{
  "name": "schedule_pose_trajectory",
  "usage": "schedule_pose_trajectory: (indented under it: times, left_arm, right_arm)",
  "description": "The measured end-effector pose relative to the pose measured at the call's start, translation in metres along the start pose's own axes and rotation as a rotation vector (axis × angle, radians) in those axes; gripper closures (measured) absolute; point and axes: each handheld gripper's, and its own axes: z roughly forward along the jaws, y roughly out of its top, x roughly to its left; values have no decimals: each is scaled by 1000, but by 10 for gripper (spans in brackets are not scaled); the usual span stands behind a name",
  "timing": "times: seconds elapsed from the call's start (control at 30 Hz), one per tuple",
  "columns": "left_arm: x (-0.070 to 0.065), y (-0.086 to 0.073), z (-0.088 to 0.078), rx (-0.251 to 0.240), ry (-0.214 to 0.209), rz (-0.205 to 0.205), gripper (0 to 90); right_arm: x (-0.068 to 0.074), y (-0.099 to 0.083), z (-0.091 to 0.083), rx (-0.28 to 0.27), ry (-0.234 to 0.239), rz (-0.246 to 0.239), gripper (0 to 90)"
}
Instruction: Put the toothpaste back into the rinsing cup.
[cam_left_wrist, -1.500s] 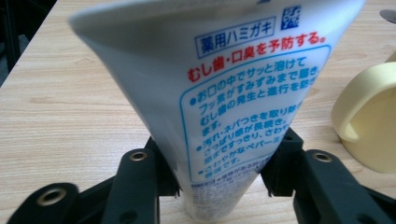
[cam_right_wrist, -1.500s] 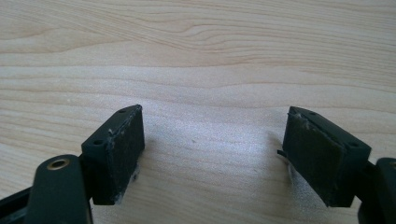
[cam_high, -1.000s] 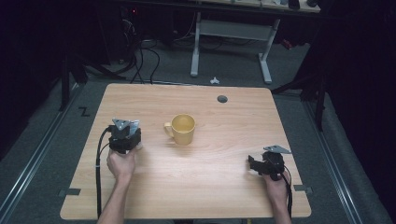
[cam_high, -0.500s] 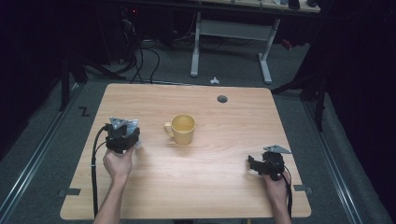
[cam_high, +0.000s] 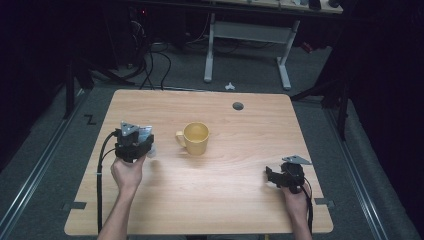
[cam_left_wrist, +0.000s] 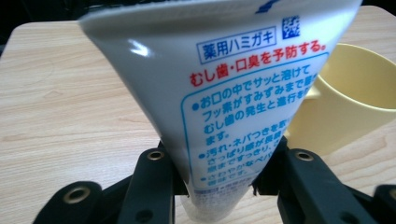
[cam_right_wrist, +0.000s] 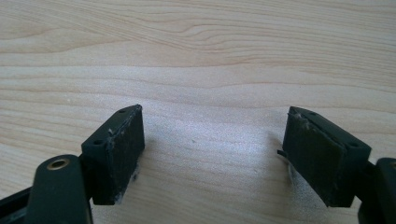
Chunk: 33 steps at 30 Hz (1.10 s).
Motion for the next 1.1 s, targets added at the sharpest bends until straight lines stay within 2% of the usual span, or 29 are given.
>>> schedule_pose_trajectory:
  times: [0.17,0.27,0.67,0.73,1.1]
  left_arm:
    - [-2,3,-1,3,-17,11,667]
    - [-1,5,-2,1,-43,-3,667]
    - [-5,14,-6,-6,-80,23,669]
    - [-5,16,-6,-4,-96,18,669]
    - [-12,28,-8,-15,-122,40,669]
  right_arm:
    - [0,0,0,0,0,1,210]
    - [0,0,0,0,0,1,210]
    - [0,0,0,-1,0,1,210]
    - [0,0,0,-1,0,1,210]
    - [0,0,0,0,0,1,210]
